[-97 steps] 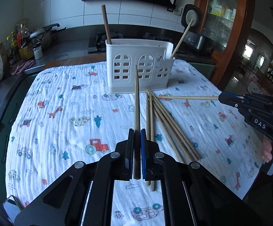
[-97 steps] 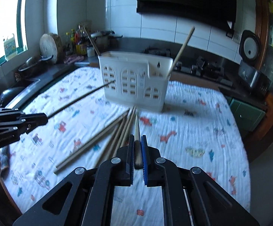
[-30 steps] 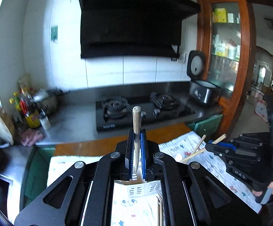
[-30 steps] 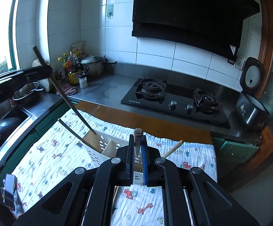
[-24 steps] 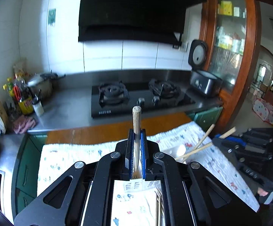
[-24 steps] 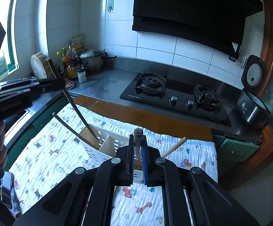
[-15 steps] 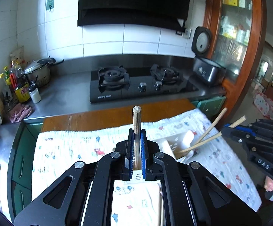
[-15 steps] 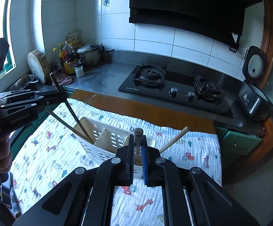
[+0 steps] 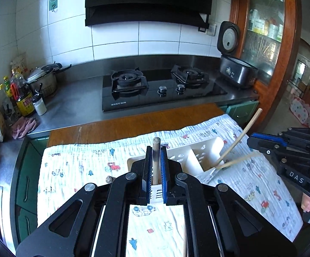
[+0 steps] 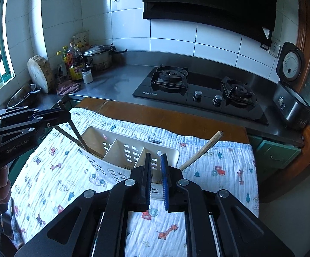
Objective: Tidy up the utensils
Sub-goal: 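Drop the chopsticks into the holder by opening both tools, then move both open tools back to the remaining chopsticks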
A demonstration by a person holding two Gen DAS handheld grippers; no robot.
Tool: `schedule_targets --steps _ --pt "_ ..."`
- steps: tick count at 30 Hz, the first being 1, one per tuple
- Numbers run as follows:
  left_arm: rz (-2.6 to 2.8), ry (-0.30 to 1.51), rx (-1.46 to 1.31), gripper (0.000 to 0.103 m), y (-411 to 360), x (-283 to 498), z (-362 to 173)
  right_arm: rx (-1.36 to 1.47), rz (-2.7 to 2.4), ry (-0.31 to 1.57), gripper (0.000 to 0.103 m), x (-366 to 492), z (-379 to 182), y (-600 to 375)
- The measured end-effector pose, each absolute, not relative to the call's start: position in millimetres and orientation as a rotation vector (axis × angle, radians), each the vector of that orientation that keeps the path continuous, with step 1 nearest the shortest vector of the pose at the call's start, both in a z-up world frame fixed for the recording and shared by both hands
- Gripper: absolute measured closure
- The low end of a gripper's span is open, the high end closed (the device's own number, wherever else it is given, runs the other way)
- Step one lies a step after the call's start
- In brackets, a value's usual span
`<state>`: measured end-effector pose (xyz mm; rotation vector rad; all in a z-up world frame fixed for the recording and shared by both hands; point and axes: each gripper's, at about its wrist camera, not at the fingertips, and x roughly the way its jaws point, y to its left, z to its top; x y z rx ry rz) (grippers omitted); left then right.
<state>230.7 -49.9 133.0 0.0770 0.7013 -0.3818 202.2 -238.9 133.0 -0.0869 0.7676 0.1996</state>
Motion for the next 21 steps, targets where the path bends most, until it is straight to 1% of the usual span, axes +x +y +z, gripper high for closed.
schedule_targets --steps 4,6,9,11,14,21 --pt "-0.386 0.665 0.067 0.09 -42 219 142 -0.082 0.184 0.728 0.086 194 144 -241" --pt "-0.391 0.641 0.055 0.089 -38 209 150 -0.081 0.176 0.697 0.081 185 151 -242" --pt "-0.391 0.596 0.052 0.083 -29 187 159 -0.07 0.184 0.648 0.08 165 161 -244" --pt "-0.386 0.577 0.056 0.083 -24 173 160 -0.067 0.188 0.625 0.079 147 162 -243" --pt "-0.382 0.567 0.058 0.082 -16 150 151 -0.06 0.216 0.623 0.079 124 148 -240" --pt "-0.388 0.632 0.057 0.081 -6 104 97 -0.065 0.236 0.714 0.079 80 71 -222"
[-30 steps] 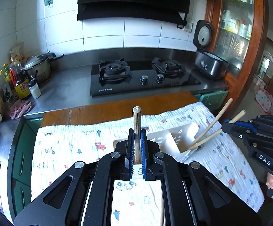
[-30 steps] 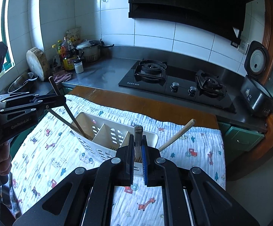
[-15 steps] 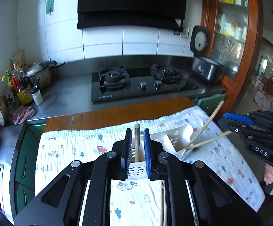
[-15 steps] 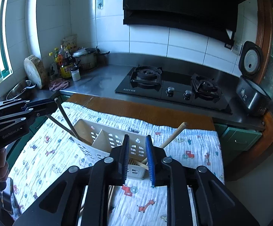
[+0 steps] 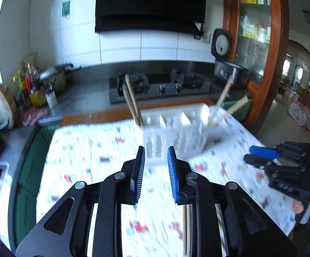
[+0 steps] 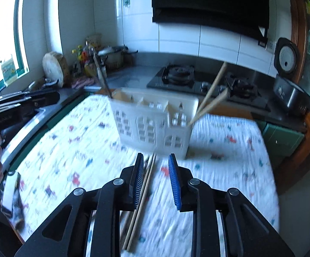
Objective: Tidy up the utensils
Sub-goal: 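Move both open tools back to the remaining chopsticks, then close the right tool on a wooden chopstick while the left tool closes on another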
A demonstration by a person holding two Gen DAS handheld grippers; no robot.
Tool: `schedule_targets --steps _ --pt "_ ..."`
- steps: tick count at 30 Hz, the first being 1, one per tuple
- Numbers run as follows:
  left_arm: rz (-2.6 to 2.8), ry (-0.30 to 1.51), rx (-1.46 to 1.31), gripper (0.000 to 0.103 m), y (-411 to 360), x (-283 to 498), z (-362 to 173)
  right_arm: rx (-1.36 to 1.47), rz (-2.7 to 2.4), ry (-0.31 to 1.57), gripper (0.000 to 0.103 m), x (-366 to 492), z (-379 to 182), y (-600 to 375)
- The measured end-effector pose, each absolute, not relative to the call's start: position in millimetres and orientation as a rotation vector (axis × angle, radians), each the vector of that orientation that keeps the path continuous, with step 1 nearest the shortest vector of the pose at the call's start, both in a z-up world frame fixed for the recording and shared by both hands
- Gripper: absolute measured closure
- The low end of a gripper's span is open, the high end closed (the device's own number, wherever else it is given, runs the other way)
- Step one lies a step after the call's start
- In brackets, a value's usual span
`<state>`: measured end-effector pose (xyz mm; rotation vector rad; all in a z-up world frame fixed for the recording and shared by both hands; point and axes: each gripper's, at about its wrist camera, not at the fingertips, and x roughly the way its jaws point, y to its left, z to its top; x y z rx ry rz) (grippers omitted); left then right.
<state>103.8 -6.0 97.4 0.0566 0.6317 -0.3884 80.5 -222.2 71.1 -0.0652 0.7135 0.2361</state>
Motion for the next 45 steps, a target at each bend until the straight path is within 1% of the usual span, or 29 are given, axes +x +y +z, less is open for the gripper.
schedule_targets --steps 5,9,13,22,26,28,31,33,41,45 --pt "-0.382 0.709 0.037 0.081 -1 79 55 -0.076 0.236 0.789 0.08 58 13 -207" --pt "-0.368 0.761 0.046 0.081 4 64 21 -0.073 0.231 0.857 0.082 46 -30 -196" --pt "-0.375 0.827 0.018 0.081 7 57 -7 -0.036 0.221 0.898 0.086 41 -53 -197" --pt "-0.414 0.898 -0.003 0.082 -3 49 -40 -0.013 0.196 0.895 0.088 36 -60 -200" --pt "-0.426 0.896 0.002 0.082 -7 46 -40 -0.006 0.205 0.901 0.088 38 -61 -200" --pt "-0.428 0.898 0.008 0.085 -8 46 -41 -0.001 0.21 0.905 0.088 38 -61 -200" --pt "-0.429 0.905 0.011 0.085 -8 47 -43 -0.007 0.205 0.903 0.089 37 -61 -200" --pt "-0.431 0.908 0.013 0.085 -9 47 -43 0.0 0.202 0.907 0.092 37 -61 -202" --pt "-0.438 0.918 0.021 0.086 -11 49 -46 -0.008 0.209 0.916 0.092 37 -62 -201" --pt "-0.44 0.919 0.023 0.088 -11 49 -46 -0.015 0.203 0.94 0.094 37 -67 -201"
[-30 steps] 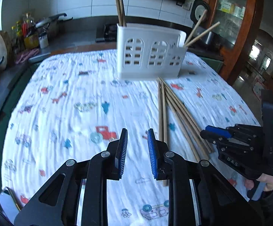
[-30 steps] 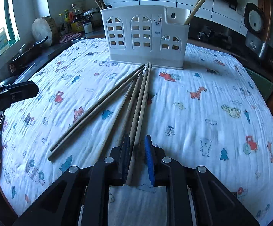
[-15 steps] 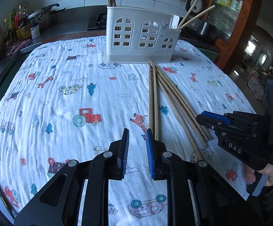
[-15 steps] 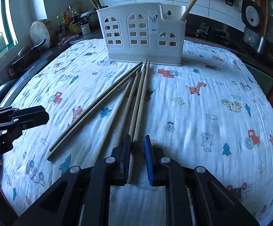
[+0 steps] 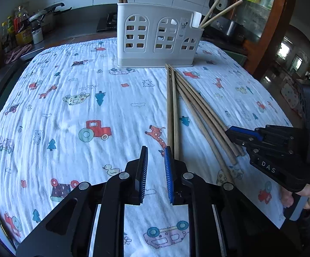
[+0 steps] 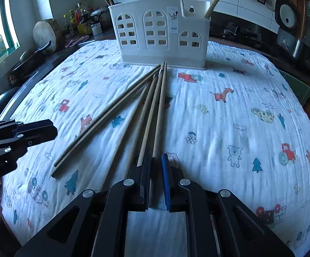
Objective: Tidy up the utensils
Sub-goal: 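Close the right tool on a wooden chopstick while the left tool closes on another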
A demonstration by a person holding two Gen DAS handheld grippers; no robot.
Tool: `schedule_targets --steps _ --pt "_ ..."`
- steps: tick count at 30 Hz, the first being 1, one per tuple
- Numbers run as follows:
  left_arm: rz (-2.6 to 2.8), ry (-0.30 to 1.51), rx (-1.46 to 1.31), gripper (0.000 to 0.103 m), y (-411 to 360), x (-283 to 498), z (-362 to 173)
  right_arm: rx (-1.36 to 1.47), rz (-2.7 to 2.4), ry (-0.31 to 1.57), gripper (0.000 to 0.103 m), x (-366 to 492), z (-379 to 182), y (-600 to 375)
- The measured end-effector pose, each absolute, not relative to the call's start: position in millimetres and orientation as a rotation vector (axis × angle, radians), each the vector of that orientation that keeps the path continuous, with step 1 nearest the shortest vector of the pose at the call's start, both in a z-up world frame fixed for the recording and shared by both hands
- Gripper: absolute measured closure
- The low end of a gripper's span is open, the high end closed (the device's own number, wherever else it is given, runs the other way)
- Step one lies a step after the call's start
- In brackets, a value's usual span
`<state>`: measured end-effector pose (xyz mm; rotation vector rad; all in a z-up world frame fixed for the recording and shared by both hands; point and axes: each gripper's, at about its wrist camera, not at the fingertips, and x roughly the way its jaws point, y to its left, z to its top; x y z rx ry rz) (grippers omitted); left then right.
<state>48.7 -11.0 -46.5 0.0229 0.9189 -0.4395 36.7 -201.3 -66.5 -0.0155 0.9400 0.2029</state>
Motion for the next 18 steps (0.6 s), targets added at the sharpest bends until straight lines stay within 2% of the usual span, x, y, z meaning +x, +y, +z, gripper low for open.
schedule_targets --steps 18 --pt "-0.456 0.969 0.045 0.089 -27 55 -64 -0.026 0.2 0.929 0.096 31 -66 -208"
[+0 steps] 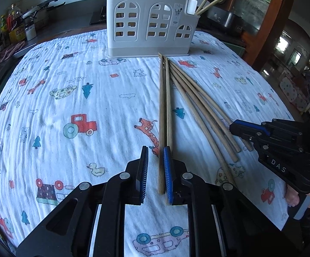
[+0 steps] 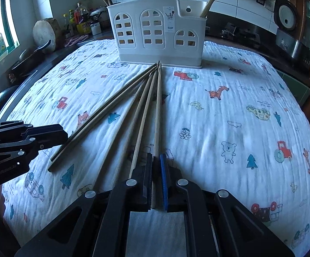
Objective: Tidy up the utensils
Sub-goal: 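Close the right tool on a wooden chopstick while the left tool closes on another, then lift the chopsticks upright and carry both tools over the white holder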
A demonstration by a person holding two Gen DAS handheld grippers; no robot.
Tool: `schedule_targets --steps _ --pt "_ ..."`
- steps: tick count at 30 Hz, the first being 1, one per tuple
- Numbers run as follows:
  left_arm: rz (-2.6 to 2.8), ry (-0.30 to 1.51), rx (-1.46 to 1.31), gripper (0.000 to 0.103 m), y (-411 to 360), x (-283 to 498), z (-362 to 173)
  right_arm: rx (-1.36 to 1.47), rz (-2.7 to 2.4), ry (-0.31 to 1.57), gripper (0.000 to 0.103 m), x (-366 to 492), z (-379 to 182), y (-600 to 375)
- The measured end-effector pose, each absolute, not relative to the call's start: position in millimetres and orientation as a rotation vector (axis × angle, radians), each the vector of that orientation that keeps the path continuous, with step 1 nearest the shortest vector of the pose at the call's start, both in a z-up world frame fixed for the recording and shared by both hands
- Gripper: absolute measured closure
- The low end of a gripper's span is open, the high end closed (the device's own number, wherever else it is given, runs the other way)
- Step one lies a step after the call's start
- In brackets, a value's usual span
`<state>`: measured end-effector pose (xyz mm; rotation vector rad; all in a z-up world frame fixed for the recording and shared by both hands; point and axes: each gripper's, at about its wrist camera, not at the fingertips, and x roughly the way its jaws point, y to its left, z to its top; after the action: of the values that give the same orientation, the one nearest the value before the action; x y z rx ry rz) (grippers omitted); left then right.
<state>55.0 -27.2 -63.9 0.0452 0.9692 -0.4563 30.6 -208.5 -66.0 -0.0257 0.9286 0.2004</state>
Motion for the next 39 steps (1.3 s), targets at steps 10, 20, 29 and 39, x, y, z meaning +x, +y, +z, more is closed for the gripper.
schedule_targets --steps 10,20,29,39 --pt "-0.447 0.984 0.051 0.095 -33 58 -67 -0.031 0.203 0.929 0.096 28 -67 -211" --pt "-0.437 0.992 0.041 0.096 -39 59 -73 -0.038 0.204 0.919 0.096 24 -68 -211" --pt "-0.437 0.966 0.047 0.097 -37 54 -55 -0.032 0.203 0.885 0.096 19 -60 -213" --pt "-0.434 0.822 0.036 0.097 -25 46 1 -0.041 0.202 0.736 0.096 14 5 -219"
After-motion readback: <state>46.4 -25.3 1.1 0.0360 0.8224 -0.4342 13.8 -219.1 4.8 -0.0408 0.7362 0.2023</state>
